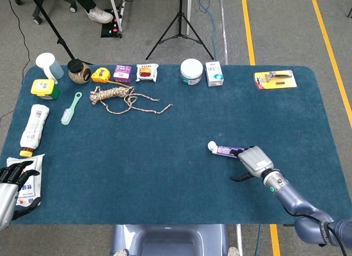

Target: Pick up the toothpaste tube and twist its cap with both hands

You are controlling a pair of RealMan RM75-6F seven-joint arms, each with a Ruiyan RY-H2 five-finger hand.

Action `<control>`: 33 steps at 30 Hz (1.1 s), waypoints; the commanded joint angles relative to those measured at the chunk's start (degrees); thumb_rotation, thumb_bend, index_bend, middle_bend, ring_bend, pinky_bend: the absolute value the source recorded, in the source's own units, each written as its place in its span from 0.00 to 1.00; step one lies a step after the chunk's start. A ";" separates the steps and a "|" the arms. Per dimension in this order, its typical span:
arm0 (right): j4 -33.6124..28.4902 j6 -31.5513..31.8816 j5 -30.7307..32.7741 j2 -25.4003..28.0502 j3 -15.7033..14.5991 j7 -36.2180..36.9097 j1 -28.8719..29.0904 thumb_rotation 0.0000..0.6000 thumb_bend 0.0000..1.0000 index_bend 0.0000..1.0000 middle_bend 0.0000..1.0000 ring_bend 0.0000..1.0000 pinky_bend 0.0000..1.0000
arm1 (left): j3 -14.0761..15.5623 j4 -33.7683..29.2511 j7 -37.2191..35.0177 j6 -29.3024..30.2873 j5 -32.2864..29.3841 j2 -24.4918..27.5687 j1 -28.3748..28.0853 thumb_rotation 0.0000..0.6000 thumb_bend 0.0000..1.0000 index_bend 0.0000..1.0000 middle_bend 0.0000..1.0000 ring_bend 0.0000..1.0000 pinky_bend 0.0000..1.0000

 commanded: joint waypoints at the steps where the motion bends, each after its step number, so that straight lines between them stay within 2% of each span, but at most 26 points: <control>1: 0.19 0.60 1.60 -0.46 0.79 -0.47 -0.18 0.34 0.28 0.17 0.32 0.38 0.35 | -0.04 0.00 -0.04 -0.13 -0.01 -0.10 -0.11 1.00 0.18 0.32 0.21 0.18 0.21; 5: 0.97 0.82 4.80 -1.80 1.73 -1.87 0.10 0.34 0.28 0.18 0.32 0.38 0.37 | -0.14 0.07 -0.10 -0.08 0.11 -0.19 -0.21 1.00 0.18 0.32 0.21 0.18 0.21; 11: 3.95 0.29 12.87 -5.93 3.27 -6.85 2.40 0.34 0.28 0.19 0.32 0.38 0.37 | -0.08 0.63 -0.67 0.21 -0.20 -0.03 0.00 1.00 0.18 0.32 0.21 0.18 0.21; 16: 6.24 -1.88 16.25 -7.32 3.99 -8.43 4.63 0.34 0.28 0.20 0.32 0.38 0.37 | 0.13 0.98 -1.06 0.53 -0.37 0.12 0.32 1.00 0.18 0.32 0.21 0.18 0.21; 26: 10.83 -4.69 14.92 -10.53 5.01 -7.05 7.09 0.34 0.28 0.21 0.32 0.38 0.37 | 0.23 1.31 -1.64 1.44 -0.68 1.00 0.90 1.00 0.18 0.32 0.21 0.18 0.21; 33: 10.24 -5.01 13.62 -10.28 4.42 -6.32 7.04 0.34 0.28 0.26 0.35 0.40 0.37 | 0.38 1.44 -1.93 1.45 -0.75 1.22 1.04 1.00 0.18 0.32 0.21 0.18 0.21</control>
